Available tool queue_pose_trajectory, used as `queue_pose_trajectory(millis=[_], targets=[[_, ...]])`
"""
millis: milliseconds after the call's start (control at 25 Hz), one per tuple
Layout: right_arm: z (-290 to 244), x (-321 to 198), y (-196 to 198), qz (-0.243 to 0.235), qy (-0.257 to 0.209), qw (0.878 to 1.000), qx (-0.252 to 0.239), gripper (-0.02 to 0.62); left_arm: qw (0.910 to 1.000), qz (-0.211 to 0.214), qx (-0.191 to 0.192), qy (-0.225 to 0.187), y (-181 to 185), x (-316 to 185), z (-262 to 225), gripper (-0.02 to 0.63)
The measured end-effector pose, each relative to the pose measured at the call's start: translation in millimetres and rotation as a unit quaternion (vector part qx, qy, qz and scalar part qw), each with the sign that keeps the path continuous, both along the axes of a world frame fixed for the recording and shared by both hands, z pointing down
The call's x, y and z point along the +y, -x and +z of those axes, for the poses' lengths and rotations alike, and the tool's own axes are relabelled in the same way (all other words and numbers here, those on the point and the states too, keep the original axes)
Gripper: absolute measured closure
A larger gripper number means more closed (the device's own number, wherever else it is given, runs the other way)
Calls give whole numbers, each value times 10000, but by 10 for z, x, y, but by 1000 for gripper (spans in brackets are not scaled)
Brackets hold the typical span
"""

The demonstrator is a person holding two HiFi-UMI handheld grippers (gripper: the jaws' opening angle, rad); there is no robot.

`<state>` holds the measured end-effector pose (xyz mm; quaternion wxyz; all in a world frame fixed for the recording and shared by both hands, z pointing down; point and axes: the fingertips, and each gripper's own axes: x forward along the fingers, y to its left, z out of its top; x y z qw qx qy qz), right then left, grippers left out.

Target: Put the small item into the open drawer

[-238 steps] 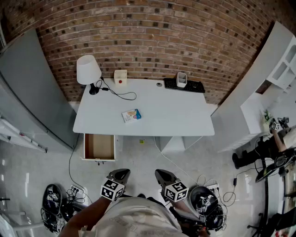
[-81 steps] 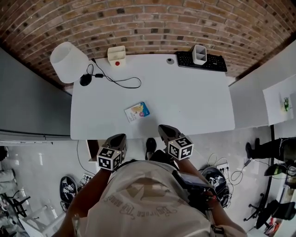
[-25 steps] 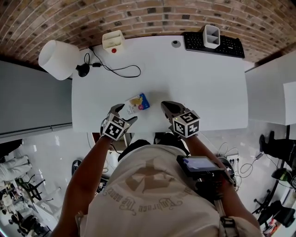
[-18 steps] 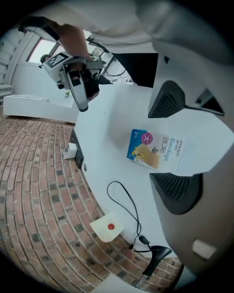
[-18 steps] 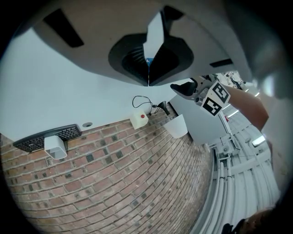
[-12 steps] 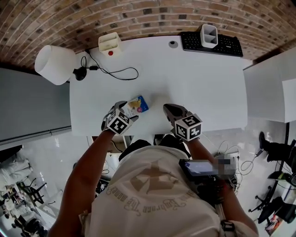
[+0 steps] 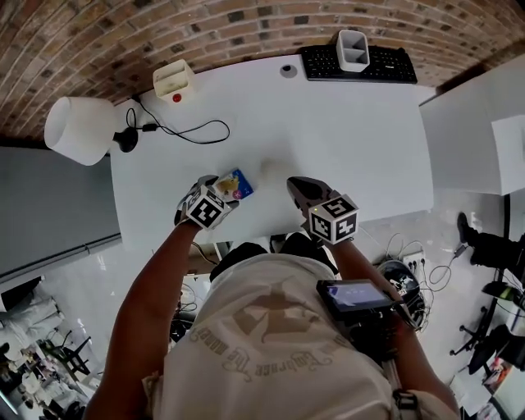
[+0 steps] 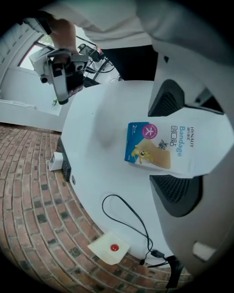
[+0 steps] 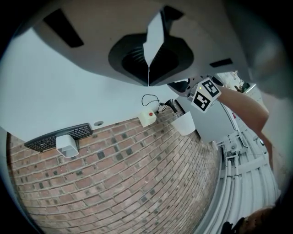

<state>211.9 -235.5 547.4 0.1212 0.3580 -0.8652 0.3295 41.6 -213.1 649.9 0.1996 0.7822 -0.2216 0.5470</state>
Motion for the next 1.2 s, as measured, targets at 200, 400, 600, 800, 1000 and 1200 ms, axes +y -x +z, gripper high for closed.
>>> queue_pose_trajectory(millis=[200,400,600,800,1000,1200], targets=[[38,34,-117,153,58,9999,14,589,9996,219,-130,136,-45,17,76,215],[51,60,-207,263,83,9996,20,589,9978,477,-379,240,-76,38,166,215],[54,106,-305,377,104,9992,51,589,9951,624,-649,408,-33,69,273,215],[81,169,-422,501,143,9986,93,589,9928,796,-800,390,-52,58,317,215],[106,212,-478,558,178,9982,91,589,9918,912,-849,300,-94,33,311,215],[100,208,-428,465,167,9988,70,589,9906,967,-968,80,-91,49,259,216]])
